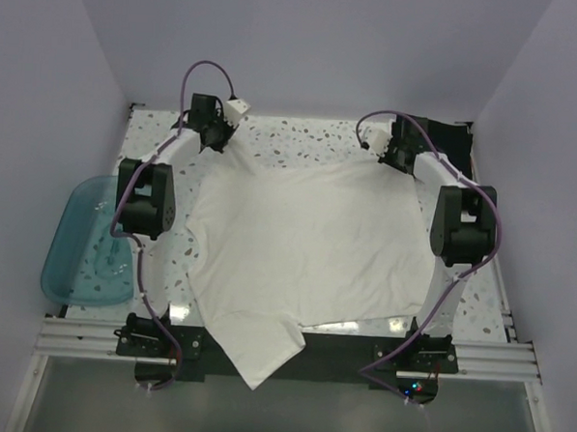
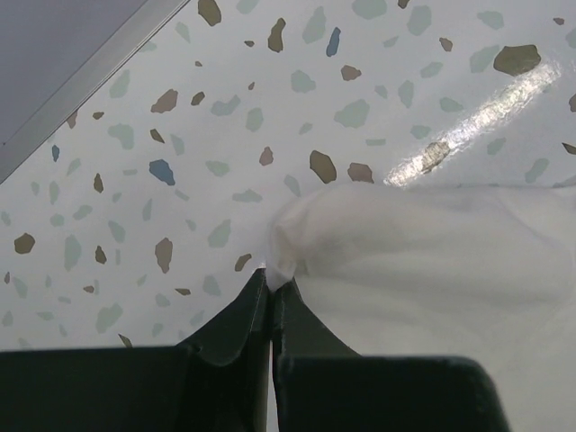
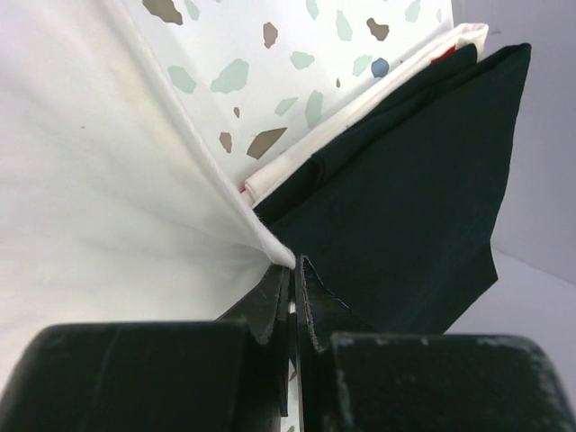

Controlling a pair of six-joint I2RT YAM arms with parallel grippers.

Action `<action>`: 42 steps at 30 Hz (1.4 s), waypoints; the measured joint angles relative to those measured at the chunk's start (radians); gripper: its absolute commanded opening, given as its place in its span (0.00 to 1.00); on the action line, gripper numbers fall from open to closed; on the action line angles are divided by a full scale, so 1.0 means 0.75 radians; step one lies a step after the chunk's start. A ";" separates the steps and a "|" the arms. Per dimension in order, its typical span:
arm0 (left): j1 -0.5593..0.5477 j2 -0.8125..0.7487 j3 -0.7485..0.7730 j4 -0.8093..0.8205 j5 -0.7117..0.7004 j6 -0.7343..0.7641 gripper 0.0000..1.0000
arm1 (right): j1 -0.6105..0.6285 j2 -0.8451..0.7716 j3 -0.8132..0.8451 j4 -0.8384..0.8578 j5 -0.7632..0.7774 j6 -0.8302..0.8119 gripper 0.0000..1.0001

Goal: Fold and stack the t-shirts
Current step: Fold the tshirt

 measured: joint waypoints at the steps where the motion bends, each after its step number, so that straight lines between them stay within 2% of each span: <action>1: 0.000 -0.010 -0.021 0.010 -0.003 0.001 0.00 | -0.001 0.001 0.009 -0.015 -0.015 -0.001 0.00; 7: -0.002 -0.142 -0.172 -0.036 0.000 -0.002 0.00 | -0.005 0.002 0.022 -0.090 -0.062 -0.018 0.00; 12: -0.028 -0.360 -0.290 -0.113 -0.001 -0.018 0.00 | -0.031 0.002 0.031 -0.145 -0.112 -0.043 0.00; 24: -0.282 -0.850 -0.518 -0.479 0.001 -0.115 0.00 | -0.148 -0.044 0.039 -0.329 -0.274 -0.176 0.00; 31: -0.400 -1.082 -0.767 -0.660 0.011 -0.115 0.00 | -0.217 -0.237 -0.126 -0.416 -0.333 -0.318 0.00; 35: -0.467 -1.088 -0.895 -0.693 0.028 -0.116 0.00 | -0.227 -0.272 -0.228 -0.425 -0.330 -0.384 0.00; 42: -0.524 -0.958 -1.028 -0.667 -0.003 -0.139 0.00 | -0.223 -0.229 -0.302 -0.433 -0.317 -0.428 0.00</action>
